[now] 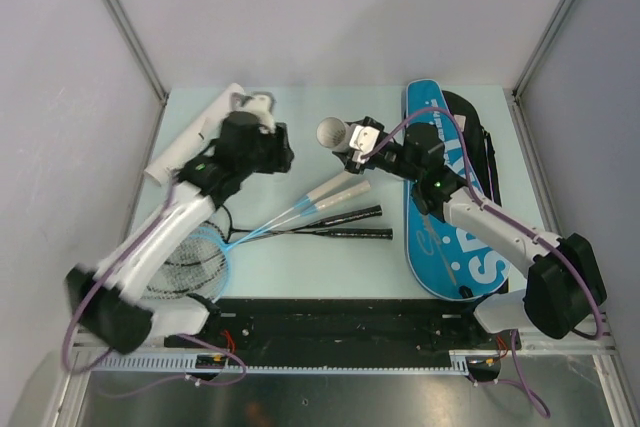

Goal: Pack up the badminton gear
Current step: Close the lid on the shuttle tube.

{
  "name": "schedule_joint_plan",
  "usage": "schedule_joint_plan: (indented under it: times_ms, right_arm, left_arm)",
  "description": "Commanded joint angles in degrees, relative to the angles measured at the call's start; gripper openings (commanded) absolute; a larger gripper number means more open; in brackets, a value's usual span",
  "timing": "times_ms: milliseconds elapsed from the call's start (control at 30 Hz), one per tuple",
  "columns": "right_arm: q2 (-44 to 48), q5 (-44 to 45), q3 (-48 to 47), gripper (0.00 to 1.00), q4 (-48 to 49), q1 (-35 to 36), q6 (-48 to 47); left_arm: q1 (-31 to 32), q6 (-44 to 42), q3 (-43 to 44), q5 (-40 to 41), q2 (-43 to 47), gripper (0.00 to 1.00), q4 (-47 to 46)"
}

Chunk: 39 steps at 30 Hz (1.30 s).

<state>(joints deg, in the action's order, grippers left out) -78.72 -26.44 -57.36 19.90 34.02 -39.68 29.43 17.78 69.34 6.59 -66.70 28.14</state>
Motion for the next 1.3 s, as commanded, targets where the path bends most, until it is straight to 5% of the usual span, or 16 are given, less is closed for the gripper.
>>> schedule_joint_plan:
  times_ms: [0, 233, 800, 1100, 1267]
  right_arm:
    - [2.78, 2.27, -1.52, 0.31, -0.48, -0.27, 2.06]
    - [2.25, 2.09, -1.61, 0.30, -1.00, -0.53, 2.15]
    - [2.69, -0.46, -1.61, 0.29, -0.83, -2.20, 3.38]
    - [2.78, -0.28, -1.61, 0.29, -0.65, -2.47, 3.38]
    - [1.99, 0.59, -1.61, 0.29, -0.83, -1.85, 3.03]
  left_arm:
    - [-0.34, 2.87, 0.87, 4.03, -13.85, 0.59, 3.32]
    - [-1.48, 0.41, 8.26, 4.67, -35.68, 0.54, 2.53]
    - [-5.96, -2.66, 18.72, 2.55, -50.72, 0.41, -3.18]
    - [-6.67, -0.91, 17.41, 1.67, -53.36, 0.36, -2.92]
    - [-6.67, -0.73, 16.71, 2.20, -54.33, 0.10, -2.92]
